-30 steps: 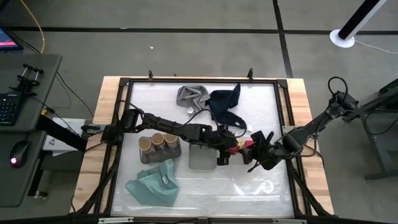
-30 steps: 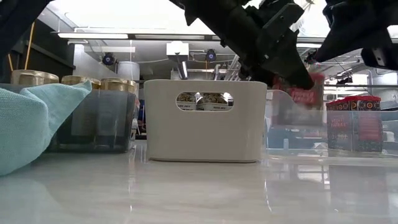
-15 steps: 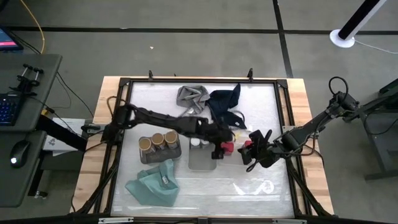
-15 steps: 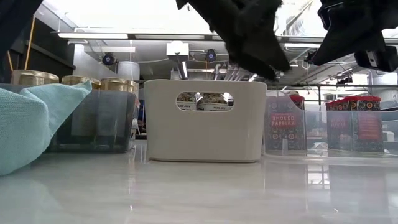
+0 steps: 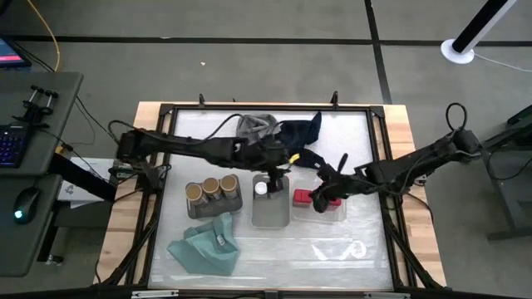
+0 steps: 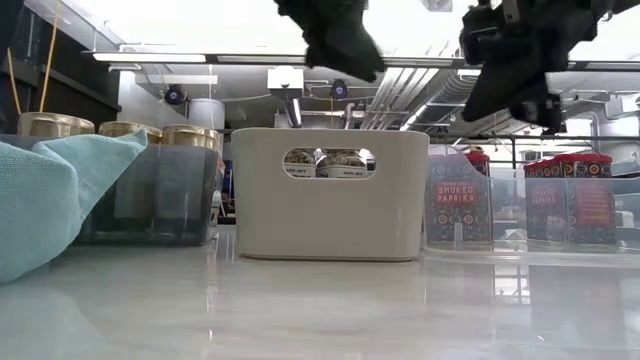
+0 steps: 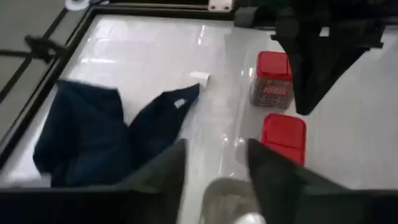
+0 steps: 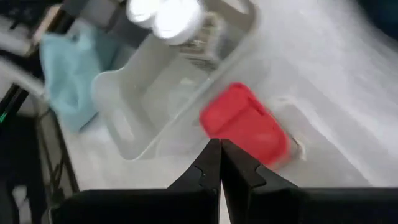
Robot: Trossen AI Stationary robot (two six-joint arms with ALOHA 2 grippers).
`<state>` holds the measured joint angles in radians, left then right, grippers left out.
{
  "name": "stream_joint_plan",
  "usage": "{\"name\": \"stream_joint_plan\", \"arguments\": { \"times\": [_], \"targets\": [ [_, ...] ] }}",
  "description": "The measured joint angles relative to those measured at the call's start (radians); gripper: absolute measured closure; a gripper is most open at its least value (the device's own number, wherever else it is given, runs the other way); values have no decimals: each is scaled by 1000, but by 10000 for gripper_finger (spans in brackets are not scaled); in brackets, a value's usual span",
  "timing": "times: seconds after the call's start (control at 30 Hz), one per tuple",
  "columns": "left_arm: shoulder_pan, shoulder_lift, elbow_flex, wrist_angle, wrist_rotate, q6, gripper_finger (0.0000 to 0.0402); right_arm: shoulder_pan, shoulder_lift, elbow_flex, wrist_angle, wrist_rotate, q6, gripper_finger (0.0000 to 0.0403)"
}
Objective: Sort spices by type
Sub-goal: Put the red seasoning can into the transparent bin
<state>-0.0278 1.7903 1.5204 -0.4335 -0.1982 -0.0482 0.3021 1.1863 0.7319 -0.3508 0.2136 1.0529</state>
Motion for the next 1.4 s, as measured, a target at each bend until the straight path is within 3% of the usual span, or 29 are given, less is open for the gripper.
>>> {"name": "stream_joint_plan", "arguments": {
  "times": [0.1,0.17,0.3,0.47,0.63,0.8,0.9,1.0,1.4],
  "targets": [
    [-20,-97,-149,72,-23,-90,352,-30,22,0,83,-91,-132,403],
    [-36,-160,-246,108,-37,-172,386,-38,31,0,135,-142,-220,403],
    [-93,-276,-400,118,-101,-327,395,-48,47,37,120,-189,-362,402],
    [-181,-393,-534,123,-185,-472,398,-52,119,197,-106,-203,-601,365],
    [-241,-452,-606,122,-269,-602,401,-52,276,404,-374,-125,-789,249],
    [-279,-454,-611,107,-296,-653,401,-47,428,520,-515,-15,-876,119],
    [-300,-454,-611,109,-322,-679,401,-62,492,560,-563,-48,-871,72],
    [-317,-455,-611,114,-350,-682,401,-81,518,562,-566,-115,-863,53],
    [-321,-454,-611,108,-352,-647,401,-108,521,529,-574,-115,-777,51]
  ]
}}
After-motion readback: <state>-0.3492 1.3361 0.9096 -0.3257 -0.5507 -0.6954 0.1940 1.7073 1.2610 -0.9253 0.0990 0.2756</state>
